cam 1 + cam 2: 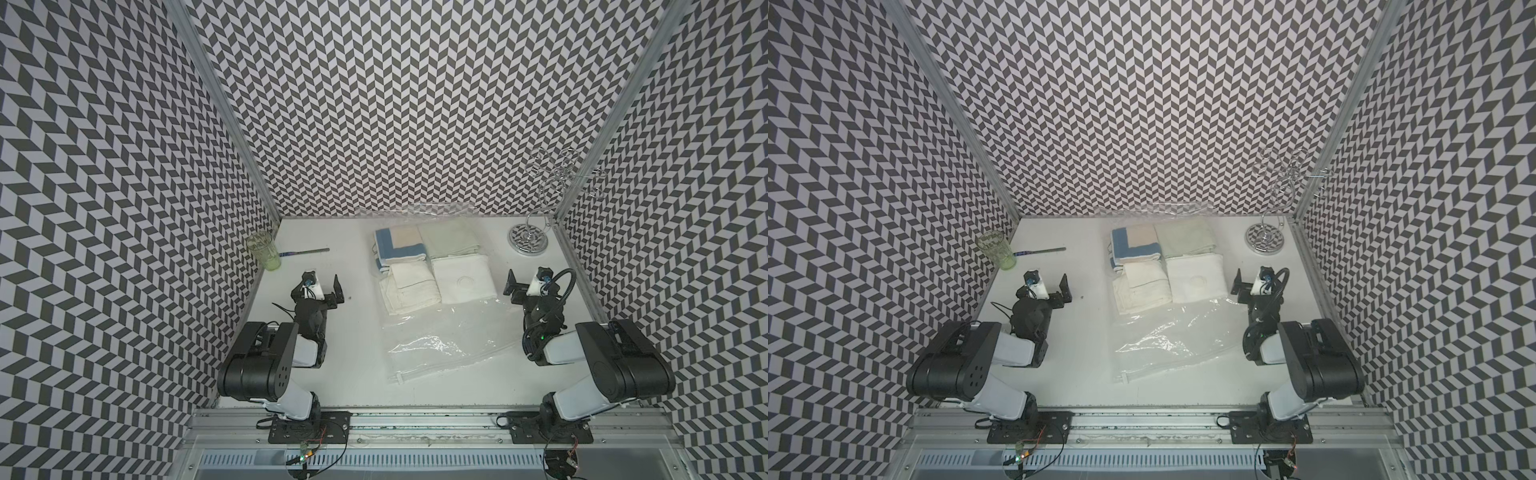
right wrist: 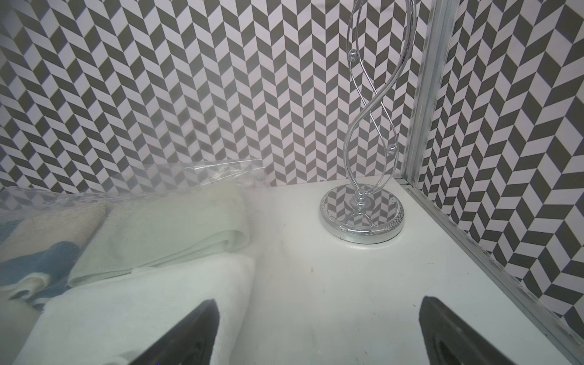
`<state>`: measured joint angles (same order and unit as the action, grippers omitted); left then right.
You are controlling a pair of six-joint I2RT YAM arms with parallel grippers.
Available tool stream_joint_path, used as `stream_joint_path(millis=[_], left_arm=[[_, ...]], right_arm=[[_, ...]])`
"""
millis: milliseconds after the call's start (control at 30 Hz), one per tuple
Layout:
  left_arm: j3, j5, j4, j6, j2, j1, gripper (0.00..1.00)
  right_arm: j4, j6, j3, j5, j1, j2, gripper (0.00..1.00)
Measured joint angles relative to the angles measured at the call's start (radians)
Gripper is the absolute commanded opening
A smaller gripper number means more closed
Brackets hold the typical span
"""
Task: Place the folded towel into the vacuum bag
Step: Reset both arms
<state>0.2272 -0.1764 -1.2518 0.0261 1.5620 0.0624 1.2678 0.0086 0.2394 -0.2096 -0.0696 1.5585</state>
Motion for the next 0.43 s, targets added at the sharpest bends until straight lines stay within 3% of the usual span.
stream_joint_path(millis=[433], left_arm=[[0.000,-0.062,-0.038,-0.025,0.000,0.022,1.00]], right_arm=[[0.019,0.000,-0.001,0.000,0.000,0.000,0.99]])
